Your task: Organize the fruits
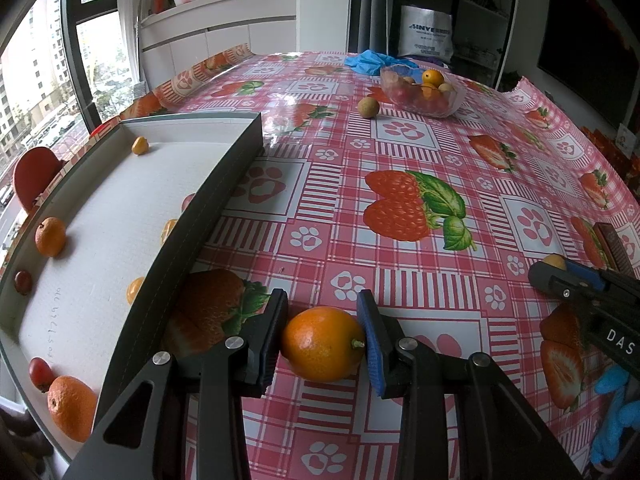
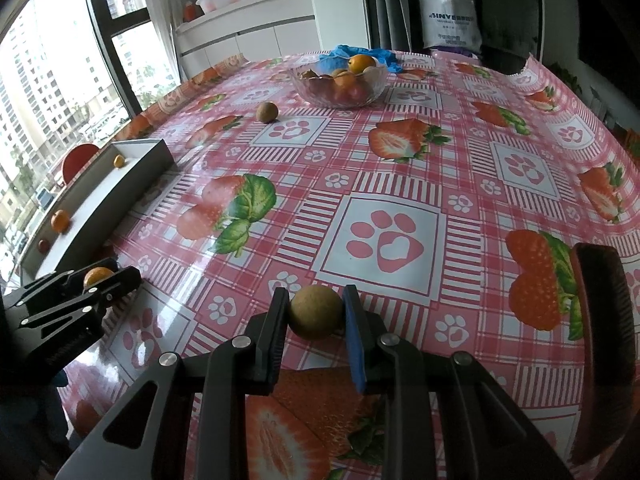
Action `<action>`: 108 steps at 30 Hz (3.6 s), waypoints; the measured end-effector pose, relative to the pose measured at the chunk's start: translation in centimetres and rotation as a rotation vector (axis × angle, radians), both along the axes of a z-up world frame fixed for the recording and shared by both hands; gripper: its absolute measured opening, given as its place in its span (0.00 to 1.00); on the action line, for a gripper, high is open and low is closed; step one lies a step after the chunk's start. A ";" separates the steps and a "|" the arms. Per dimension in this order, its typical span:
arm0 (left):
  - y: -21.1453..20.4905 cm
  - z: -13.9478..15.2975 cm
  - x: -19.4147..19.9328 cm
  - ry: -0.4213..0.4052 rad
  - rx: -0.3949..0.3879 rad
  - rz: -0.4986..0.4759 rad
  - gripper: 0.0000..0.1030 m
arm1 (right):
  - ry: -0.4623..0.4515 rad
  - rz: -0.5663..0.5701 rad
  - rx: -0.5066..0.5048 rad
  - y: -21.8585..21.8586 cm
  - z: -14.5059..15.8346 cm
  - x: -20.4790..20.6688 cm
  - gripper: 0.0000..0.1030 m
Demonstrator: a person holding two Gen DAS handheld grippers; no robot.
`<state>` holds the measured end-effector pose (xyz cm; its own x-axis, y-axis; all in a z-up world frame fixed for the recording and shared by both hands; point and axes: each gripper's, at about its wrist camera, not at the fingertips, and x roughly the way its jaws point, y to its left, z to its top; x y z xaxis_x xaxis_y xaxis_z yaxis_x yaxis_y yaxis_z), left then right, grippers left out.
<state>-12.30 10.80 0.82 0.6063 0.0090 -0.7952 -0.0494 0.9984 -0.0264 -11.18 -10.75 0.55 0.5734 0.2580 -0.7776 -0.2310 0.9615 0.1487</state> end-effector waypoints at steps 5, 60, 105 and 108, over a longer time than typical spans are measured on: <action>-0.1 0.1 0.1 0.003 0.001 -0.006 0.36 | 0.021 0.015 -0.026 0.4 0.2 0.3 0.29; 21.0 4.8 -0.5 -0.074 -0.085 0.240 0.36 | 0.127 0.401 0.170 29.7 7.1 6.3 0.29; 15.0 6.6 0.2 -0.075 -0.033 0.150 0.84 | 0.267 -0.093 0.147 7.8 2.4 12.2 1.00; 13.5 6.6 0.8 -0.053 -0.007 0.129 0.84 | 0.276 -0.117 0.144 6.4 1.5 12.2 1.00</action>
<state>-11.55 24.27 7.39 0.6418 0.0843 -0.7622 -0.1760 0.9836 -0.0394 0.98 -4.38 2.06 0.3779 0.3215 -0.8682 -0.0527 0.9437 0.3266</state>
